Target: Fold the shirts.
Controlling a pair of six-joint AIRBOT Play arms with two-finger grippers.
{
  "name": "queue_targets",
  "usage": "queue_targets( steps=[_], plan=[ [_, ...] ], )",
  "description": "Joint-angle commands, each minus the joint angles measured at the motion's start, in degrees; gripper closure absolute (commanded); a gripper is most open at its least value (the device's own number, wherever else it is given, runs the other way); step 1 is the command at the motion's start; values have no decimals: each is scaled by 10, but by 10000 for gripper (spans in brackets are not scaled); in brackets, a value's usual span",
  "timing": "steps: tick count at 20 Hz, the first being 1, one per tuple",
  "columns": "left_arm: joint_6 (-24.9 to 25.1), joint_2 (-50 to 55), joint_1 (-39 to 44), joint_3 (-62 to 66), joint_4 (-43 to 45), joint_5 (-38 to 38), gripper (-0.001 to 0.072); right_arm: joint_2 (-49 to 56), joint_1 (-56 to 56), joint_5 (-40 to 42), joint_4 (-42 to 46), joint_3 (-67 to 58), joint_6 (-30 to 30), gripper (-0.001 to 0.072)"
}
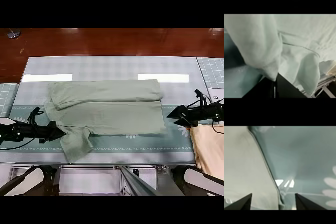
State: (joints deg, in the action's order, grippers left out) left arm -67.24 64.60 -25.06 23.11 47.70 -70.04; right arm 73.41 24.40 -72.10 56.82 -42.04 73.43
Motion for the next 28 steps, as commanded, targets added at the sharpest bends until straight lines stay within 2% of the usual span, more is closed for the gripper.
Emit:
queue_targets(
  steps=[1, 4, 8, 9, 10, 11, 15, 18, 21, 24, 28],
  plan=[
    [8, 0, 4, -1, -7, -4, 672, 2, -46, -32, 58, 30, 34, 91],
    [8, 0, 5, -1, -7, -5, 672, 22, -99, -25, 35, 31, 33, 91],
    [5, 0, 6, 0, -9, -4, 672, 39, -129, 34, -17, 31, 38, 91],
    [-1, 0, 4, 3, -19, -6, 672, 39, -128, 38, -42, 30, 34, 141],
    [0, 0, 2, 17, -30, -10, 672, 39, -129, 34, -59, 23, 17, 396],
    [0, 0, 2, 38, -30, -14, 672, 39, -129, 26, -71, 12, -8, 680],
    [-19, 1, 1, 138, -30, -18, 672, 39, -127, 8, -64, -80, -12, 694],
    [-49, 5, 2, 200, -31, 33, 673, 57, -127, 20, -49, -167, 11, 694],
    [-50, 30, 27, 257, -31, 94, 673, 107, -127, 35, -74, -247, 23, 695],
    [-50, 101, 76, 321, -31, 132, 672, 169, -142, 66, -75, -303, 24, 694],
    [-62, 219, 112, 429, -31, 144, 672, 247, -158, 79, -77, -384, 50, 694]
  ],
)
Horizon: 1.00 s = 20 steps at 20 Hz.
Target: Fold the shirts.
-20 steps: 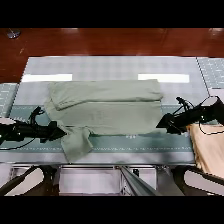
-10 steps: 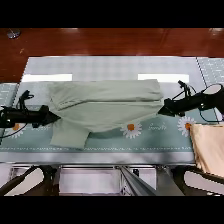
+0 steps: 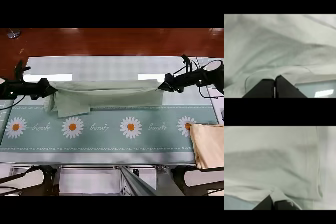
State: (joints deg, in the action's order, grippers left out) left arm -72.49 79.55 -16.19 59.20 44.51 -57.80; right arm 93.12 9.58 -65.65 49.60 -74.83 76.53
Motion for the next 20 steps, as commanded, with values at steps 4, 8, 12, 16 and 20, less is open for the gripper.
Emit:
queue_targets(
  steps=[4, 8, 12, 16, 20],
  plan=[
    [-43, 139, 24, 130, 2, 23, 673, 106, -12, 17, -19, -116, 41, 694],
    [-43, 160, 32, 157, 2, 26, 673, 131, -12, 20, -24, -133, 45, 693],
    [-42, 162, 45, 172, 3, 31, 9, 132, -4, 14, -48, -141, 45, 135],
    [-156, 158, -10, 246, 185, -131, 3, 126, 63, -97, -14, -177, 36, 89],
    [-142, 96, -56, 185, 274, -172, 3, 128, 101, -158, 94, -151, 68, 89]
  ],
)
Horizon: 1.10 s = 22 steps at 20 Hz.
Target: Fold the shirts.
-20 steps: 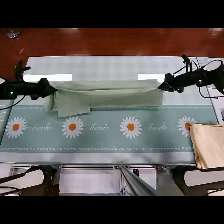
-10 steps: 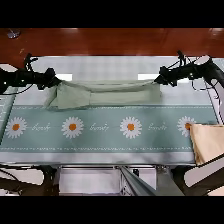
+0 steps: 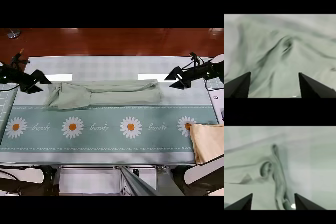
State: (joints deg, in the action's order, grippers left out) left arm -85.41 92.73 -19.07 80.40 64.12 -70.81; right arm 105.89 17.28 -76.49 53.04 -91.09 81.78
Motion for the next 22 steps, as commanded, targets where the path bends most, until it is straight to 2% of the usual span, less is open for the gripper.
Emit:
queue_targets(
  steps=[1, 4, 7, 11, 12, 13, 14, 15, 16, 19, 20, 22],
  plan=[
    [-6, -66, -25, -67, 60, -6, 3, 0, 21, -37, 53, 27, 16, 89],
    [50, -169, 2, -192, -50, 115, 3, 12, -9, 0, 21, 47, 4, 90],
    [100, -253, 63, -277, -130, 168, 3, 38, -41, 10, -48, 47, -10, 90],
    [96, -266, 178, -292, -132, 219, 4, 48, -90, 26, -100, 39, -10, 100],
    [86, -260, 209, -292, -132, 248, 5, 48, -98, 20, -89, 26, -8, 202],
    [72, -254, 233, -289, -132, 266, 8, 48, -101, 2, -80, 9, -5, 498],
    [63, -247, 254, -282, -132, 268, 127, 45, -100, -25, -80, -7, -9, 692],
    [64, -241, 269, -274, -132, 259, 590, 37, -94, -49, -75, -17, -13, 695],
    [70, -239, 286, -268, -135, 260, 674, 21, -87, -65, -61, -19, -17, 695],
    [70, -238, 342, -254, -135, 292, 672, -55, -76, -115, 60, -13, -33, 694],
    [89, -236, 371, -247, -132, 316, 673, -88, -76, -119, 91, -2, -33, 694],
    [97, -220, 439, -226, -111, 370, 674, -160, -70, -98, 99, 43, -32, 695]
  ],
)
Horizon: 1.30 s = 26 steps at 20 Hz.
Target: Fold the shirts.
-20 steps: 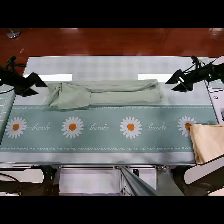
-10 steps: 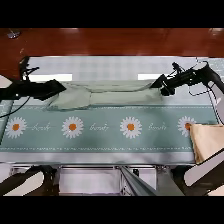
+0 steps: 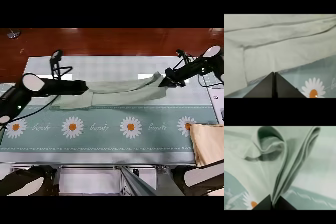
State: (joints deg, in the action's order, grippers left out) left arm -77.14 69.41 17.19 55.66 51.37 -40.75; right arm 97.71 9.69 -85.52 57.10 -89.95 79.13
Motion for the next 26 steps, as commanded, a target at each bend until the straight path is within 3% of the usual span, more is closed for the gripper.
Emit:
queue_targets(
  steps=[1, 8, 12, 13, 16, 20, 23, 26],
  plan=[
    [13, 31, 108, 37, 17, 86, 674, -120, 6, 1, 61, 62, -9, 695],
    [-85, 280, 254, 245, 10, 29, 674, -392, 5, 35, 59, 263, -1, 694],
    [-112, 398, 321, 347, -16, 14, 674, -468, 5, 37, 58, 280, 8, 694],
    [-137, 421, 336, 369, -24, -1, 674, -479, 5, 37, 58, 280, 9, 694],
    [-134, 464, 362, 435, -54, -75, 673, -486, 5, 35, 59, 280, 12, 694],
    [-118, 445, 289, 484, -51, -131, 673, -486, 5, 39, 55, 280, 16, 694],
    [-107, 405, 178, 488, -40, -225, 673, -486, -11, 58, 43, 280, 18, 695],
    [-89, 334, 74, 482, 33, -322, 673, -463, -71, 96, 42, 271, 38, 694]
  ],
)
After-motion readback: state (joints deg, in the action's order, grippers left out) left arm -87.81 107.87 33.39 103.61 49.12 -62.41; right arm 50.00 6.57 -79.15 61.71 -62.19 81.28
